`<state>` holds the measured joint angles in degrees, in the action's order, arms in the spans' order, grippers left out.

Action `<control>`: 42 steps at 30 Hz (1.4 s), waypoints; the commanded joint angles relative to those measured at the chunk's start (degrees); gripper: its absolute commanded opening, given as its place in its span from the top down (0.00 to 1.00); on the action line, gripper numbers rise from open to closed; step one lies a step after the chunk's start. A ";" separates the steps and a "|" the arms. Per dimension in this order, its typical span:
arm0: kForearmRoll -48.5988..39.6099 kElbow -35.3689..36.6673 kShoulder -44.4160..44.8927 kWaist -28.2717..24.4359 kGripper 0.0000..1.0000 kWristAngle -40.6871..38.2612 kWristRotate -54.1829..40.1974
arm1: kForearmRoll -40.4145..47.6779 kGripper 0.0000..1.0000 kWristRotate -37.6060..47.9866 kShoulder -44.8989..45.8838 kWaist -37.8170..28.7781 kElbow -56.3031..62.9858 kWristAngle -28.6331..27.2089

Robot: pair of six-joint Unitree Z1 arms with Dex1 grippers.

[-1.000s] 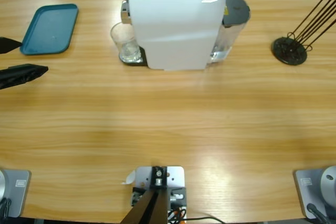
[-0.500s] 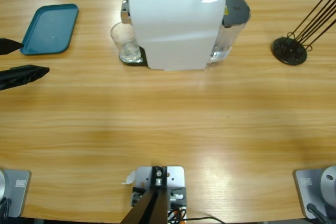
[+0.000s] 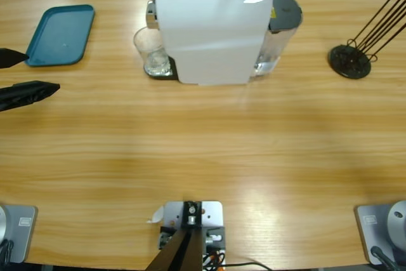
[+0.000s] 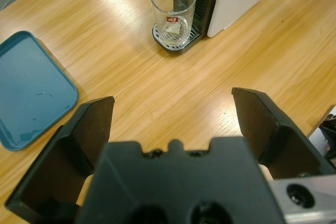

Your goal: Pour coffee

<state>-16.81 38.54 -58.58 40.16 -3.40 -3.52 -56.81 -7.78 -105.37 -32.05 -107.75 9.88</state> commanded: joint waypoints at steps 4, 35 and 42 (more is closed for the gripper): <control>-1.12 0.39 -1.19 0.45 0.03 0.76 1.06 | -1.03 1.00 -0.49 -3.05 -0.38 -0.80 -3.64; -1.56 0.57 -1.19 0.62 0.03 0.76 1.06 | -0.29 1.00 -0.75 -3.49 -0.17 1.86 -3.81; -1.89 0.61 -1.12 0.62 0.03 0.76 1.06 | 1.10 1.00 -0.75 -3.12 -0.12 4.03 -3.72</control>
<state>-17.77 38.54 -58.59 40.36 -3.28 -3.52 -56.45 -7.84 -107.06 -32.05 -107.63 7.06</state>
